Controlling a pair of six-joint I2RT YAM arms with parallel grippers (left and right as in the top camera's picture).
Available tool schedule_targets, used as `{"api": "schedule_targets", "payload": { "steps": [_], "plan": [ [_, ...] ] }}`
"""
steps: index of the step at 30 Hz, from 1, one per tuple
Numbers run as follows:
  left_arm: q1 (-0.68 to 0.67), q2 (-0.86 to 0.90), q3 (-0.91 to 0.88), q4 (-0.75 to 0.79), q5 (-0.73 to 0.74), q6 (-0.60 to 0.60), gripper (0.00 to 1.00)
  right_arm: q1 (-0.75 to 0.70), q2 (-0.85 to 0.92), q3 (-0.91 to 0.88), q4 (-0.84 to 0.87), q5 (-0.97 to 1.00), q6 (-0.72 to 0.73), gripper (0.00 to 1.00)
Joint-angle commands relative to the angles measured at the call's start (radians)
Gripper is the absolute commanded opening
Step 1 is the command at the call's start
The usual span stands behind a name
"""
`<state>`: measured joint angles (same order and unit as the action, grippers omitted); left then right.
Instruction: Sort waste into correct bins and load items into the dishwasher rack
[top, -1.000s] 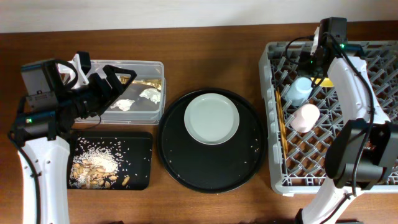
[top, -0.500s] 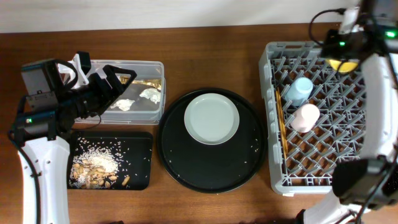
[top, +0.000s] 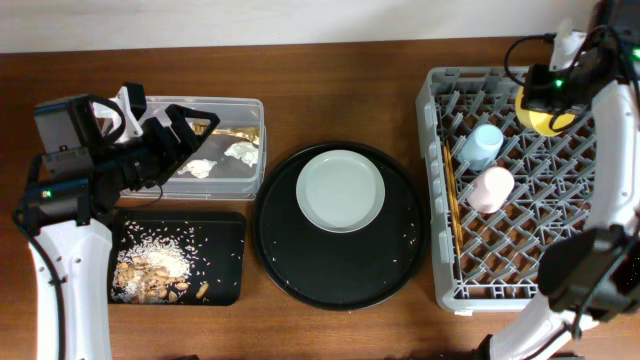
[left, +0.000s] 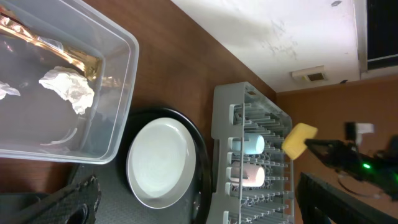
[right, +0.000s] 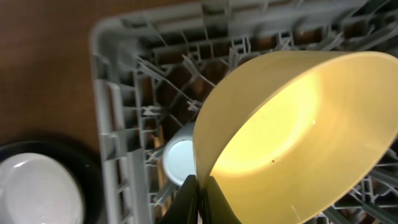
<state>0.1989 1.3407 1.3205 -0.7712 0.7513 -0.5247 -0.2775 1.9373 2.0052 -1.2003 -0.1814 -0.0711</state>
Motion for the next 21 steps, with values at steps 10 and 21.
{"api": "schedule_targets", "payload": {
  "steps": [10, 21],
  "plan": [
    [0.005, 0.000, 0.007, -0.001, 0.007, -0.005, 0.99, -0.003, 0.238, -0.008, 0.005, 0.066, -0.037, 0.05],
    [0.005, 0.000, 0.007, -0.001, 0.007, -0.005, 0.99, -0.003, 0.242, -0.008, 0.026, 0.062, -0.037, 0.23]
  ]
}}
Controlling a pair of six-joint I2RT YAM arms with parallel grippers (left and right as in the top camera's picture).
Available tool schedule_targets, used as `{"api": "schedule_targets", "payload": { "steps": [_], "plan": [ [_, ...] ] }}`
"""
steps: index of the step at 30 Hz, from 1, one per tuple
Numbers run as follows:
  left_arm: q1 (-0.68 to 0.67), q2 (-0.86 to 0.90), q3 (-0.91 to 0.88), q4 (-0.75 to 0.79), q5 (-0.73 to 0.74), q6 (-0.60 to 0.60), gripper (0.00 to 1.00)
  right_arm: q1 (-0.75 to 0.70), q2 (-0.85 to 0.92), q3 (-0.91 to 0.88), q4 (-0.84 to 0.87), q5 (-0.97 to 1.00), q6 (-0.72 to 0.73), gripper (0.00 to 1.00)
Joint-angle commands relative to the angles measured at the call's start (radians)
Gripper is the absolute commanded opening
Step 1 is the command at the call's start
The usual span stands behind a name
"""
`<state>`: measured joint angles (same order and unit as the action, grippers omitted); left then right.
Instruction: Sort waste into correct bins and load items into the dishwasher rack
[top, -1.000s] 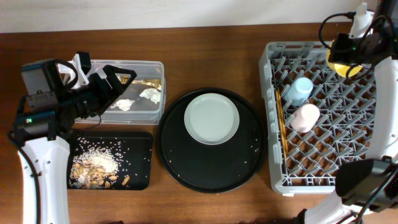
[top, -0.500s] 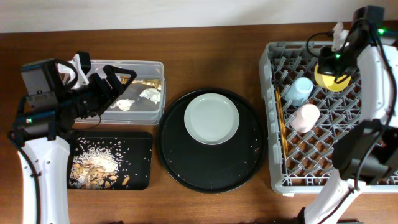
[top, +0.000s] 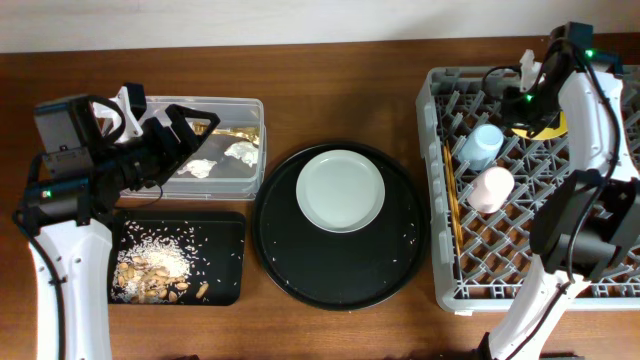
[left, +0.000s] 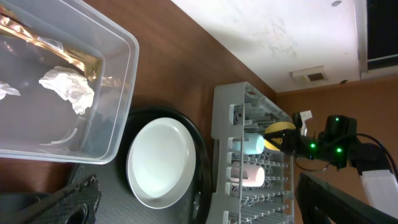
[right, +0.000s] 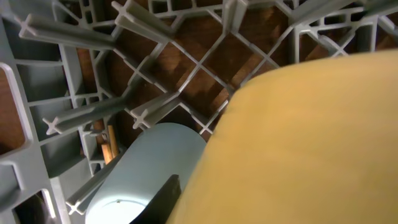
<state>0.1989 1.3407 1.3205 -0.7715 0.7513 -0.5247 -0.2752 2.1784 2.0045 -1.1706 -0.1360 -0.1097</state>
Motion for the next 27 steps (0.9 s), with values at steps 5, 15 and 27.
{"api": "schedule_targets", "payload": {
  "steps": [5, 15, 27],
  "plan": [
    [0.005, 0.000, 0.007, -0.001, 0.008, -0.005, 0.99, -0.006, -0.030, -0.007, -0.012, 0.016, 0.001, 0.29],
    [0.005, 0.000, 0.007, -0.001, 0.008, -0.005, 0.99, -0.006, -0.103, -0.007, -0.030, -0.010, 0.001, 0.32],
    [0.005, 0.000, 0.007, -0.001, 0.007, -0.005, 0.99, -0.006, -0.153, 0.060, -0.041, -0.043, 0.001, 0.42]
  ]
}}
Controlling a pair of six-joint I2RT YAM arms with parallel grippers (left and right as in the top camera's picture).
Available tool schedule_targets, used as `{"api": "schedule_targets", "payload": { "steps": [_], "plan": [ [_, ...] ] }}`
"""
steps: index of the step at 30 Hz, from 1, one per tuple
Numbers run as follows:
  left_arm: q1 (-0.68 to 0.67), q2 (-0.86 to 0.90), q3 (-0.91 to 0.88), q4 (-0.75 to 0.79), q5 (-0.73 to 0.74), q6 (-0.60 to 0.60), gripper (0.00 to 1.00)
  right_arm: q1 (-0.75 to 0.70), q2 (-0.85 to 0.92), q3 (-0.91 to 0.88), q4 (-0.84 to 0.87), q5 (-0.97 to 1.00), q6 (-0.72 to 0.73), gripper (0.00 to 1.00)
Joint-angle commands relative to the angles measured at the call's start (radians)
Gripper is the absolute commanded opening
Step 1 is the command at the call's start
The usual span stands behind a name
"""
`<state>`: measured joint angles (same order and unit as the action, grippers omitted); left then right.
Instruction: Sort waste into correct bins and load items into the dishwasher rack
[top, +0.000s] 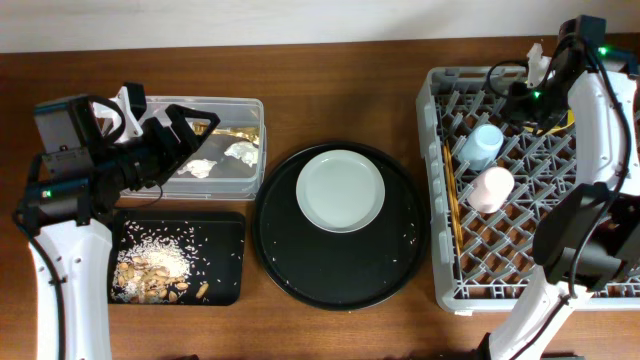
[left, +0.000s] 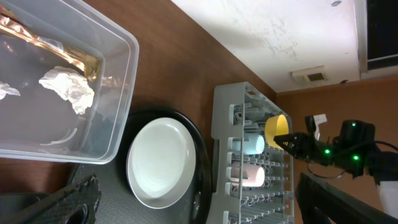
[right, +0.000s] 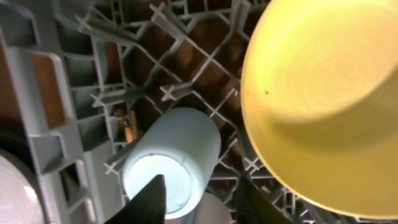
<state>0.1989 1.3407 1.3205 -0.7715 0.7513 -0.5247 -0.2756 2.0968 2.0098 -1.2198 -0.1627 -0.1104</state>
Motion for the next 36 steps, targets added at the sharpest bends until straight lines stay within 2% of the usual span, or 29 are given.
{"api": "schedule_targets", "payload": {
  "steps": [1, 4, 12, 28, 30, 33, 36],
  "plan": [
    [0.005, 0.000, 0.007, -0.001, 0.007, -0.005, 0.99, -0.005, -0.074, 0.060, 0.024, -0.006, 0.002, 0.46],
    [0.005, 0.000, 0.007, 0.000, 0.008, -0.005, 0.99, -0.005, -0.065, 0.056, 0.080, 0.063, 0.002, 0.50],
    [0.005, 0.000, 0.007, -0.001, 0.007, -0.005, 0.99, -0.006, 0.034, 0.056, 0.153, 0.070, -0.017, 0.49],
    [0.005, 0.000, 0.007, -0.001, 0.008, -0.005, 0.99, -0.007, 0.134, 0.055, 0.170, 0.096, -0.017, 0.47],
    [0.005, 0.000, 0.007, -0.001, 0.007, -0.005, 0.99, -0.006, 0.137, 0.055, 0.177, 0.096, -0.017, 0.43],
    [0.005, 0.000, 0.007, -0.001, 0.007, -0.005, 0.99, -0.006, 0.125, 0.064, 0.180, 0.095, -0.016, 0.30],
    [0.005, 0.000, 0.007, -0.001, 0.007, -0.005, 0.99, -0.006, 0.101, 0.084, 0.171, 0.091, -0.016, 0.04]
  ]
}}
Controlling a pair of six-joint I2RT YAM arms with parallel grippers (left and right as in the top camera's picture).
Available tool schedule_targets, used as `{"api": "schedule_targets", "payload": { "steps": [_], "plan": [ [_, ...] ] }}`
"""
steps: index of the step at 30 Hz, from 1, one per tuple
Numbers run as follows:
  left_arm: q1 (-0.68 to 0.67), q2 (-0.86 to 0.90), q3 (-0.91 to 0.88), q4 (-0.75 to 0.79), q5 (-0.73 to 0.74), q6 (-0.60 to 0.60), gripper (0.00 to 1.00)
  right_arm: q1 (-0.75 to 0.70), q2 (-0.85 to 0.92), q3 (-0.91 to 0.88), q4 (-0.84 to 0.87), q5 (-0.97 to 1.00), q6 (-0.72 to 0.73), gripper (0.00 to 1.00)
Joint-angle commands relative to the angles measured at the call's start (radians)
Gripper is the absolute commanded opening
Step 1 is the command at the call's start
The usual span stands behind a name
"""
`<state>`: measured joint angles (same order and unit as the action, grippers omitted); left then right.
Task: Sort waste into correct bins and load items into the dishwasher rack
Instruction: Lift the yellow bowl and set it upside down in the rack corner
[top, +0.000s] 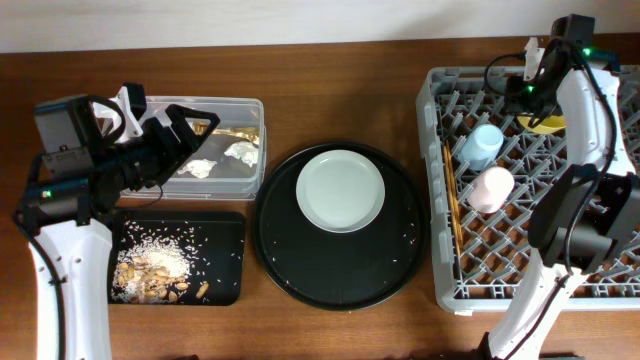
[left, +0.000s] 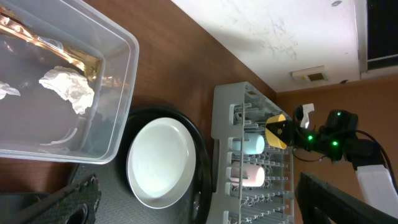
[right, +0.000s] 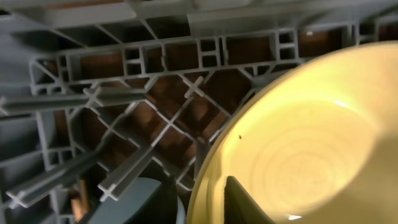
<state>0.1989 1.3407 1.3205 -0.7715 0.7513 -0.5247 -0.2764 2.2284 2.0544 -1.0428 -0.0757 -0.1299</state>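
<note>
A yellow bowl (right: 311, 137) sits in the far right corner of the grey dishwasher rack (top: 450, 260), beside a blue cup (top: 480, 147) and a pink cup (top: 490, 188). My right gripper (right: 208, 202) is open and straddles the bowl's rim: one finger (right: 245, 202) is inside the bowl, the other outside it next to the blue cup (right: 134, 202). In the overhead view the right gripper (top: 537, 85) is over the rack's far edge. A white plate (top: 340, 190) lies on the round black tray (top: 300, 280). My left gripper (left: 199, 208) hangs wide open and empty over the clear bin (top: 250, 105).
The clear bin holds crumpled tissues (top: 240, 152) and a gold wrapper. A black rectangular tray (top: 225, 225) of rice and food scraps lies in front of it. Chopsticks (top: 450, 200) lie along the rack's left side. Bare brown table shows between bin and rack.
My right gripper was open with the bowl lying clear of its fingers. Now it is closer, with one finger inside the bowl and one outside the rim. The left arm has not moved.
My right gripper first held the yellow bowl by its rim above the rack's far corner. Then the bowl was down among the rack's pegs beside the blue cup. Then the gripper was open and the bowl rested in the rack. Now the fingers straddle its rim.
</note>
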Motion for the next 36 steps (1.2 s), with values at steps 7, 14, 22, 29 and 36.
{"api": "schedule_targets", "payload": {
  "steps": [7, 14, 22, 29, 36],
  "plan": [
    [0.005, 0.000, 0.007, -0.001, 0.007, -0.005, 0.99, -0.007, -0.101, 0.046, -0.051, -0.175, 0.003, 0.04],
    [0.005, 0.000, 0.007, -0.001, 0.008, -0.005, 0.99, -0.068, -0.228, 0.046, -0.087, -0.824, 0.003, 0.04],
    [0.005, 0.000, 0.007, -0.001, 0.008, -0.005, 0.99, -0.258, -0.190, -0.026, -0.091, -1.223, -0.098, 0.04],
    [0.005, 0.000, 0.007, -0.001, 0.008, -0.005, 0.99, -0.322, -0.113, -0.186, -0.013, -1.445, -0.259, 0.04],
    [0.005, 0.000, 0.007, -0.001, 0.008, -0.005, 0.99, -0.327, -0.075, -0.313, 0.169, -1.471, -0.255, 0.04]
  ]
}}
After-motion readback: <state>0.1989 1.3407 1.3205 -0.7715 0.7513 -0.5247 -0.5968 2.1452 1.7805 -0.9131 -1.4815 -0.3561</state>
